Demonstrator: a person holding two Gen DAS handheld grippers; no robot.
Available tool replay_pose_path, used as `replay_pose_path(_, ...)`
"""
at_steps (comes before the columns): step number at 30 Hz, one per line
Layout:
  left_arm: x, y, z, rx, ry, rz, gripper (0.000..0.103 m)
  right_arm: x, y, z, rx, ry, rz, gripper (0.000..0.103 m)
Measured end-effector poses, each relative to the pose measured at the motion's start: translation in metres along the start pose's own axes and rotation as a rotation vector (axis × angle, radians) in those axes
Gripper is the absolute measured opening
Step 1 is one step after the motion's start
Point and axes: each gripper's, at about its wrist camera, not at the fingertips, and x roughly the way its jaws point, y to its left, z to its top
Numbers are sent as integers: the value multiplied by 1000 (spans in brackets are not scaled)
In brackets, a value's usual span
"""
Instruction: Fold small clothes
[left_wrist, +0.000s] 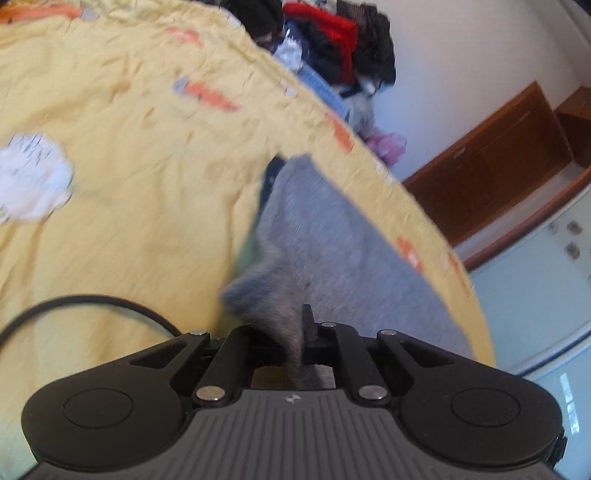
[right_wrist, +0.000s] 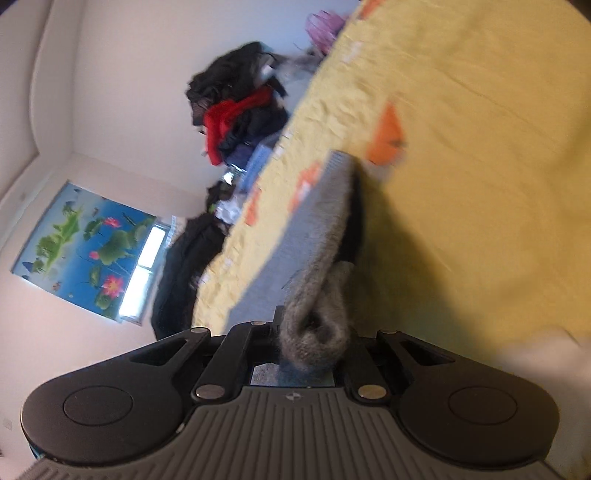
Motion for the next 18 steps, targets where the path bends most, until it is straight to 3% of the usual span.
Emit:
replay_pose_path(2, -4, 2, -3, 86, 23, 36, 8, -2, -7, -6, -15, 27, -85, 26)
replay_pose_path(4, -22, -3, 4, 177, -14, 63, 10, -10, -8, -1, -22, 24, -101, 31)
replay_pose_path(5, -33, -6, 11, 217, -44, 69, 14, -18, -4, 6, -37, 1, -98, 44)
replay_pose_path(6, -42, -11, 19, 261, -82, 76, 27, -28, 4, 15, -69, -44, -96, 54)
replay_pose_path(7, -49, -18, 27, 313, -135, 95, 36, -37, 10, 23, -113, -97, -93, 73)
replay_pose_path(8, -50, -26, 37, 370, -195, 131, 62, -43, 16, 38, -159, -140, -87, 83)
replay_pose_path(9, -45, -37, 49, 425, -247, 177, 84, -42, 21, 51, -203, -159, -85, 84)
replay_pose_path(12, -6, -64, 87, 527, -307, 220, 86, -11, 33, 90, -292, -147, -141, 84)
replay_pose_path(16, 78, -76, 130, 542, -207, 195, 85, 62, 42, 125, -396, -65, -233, 80)
replay_pose_path(18, 120, -81, 141, 549, -138, 228, 83, 96, 46, 135, -421, -18, -249, 74)
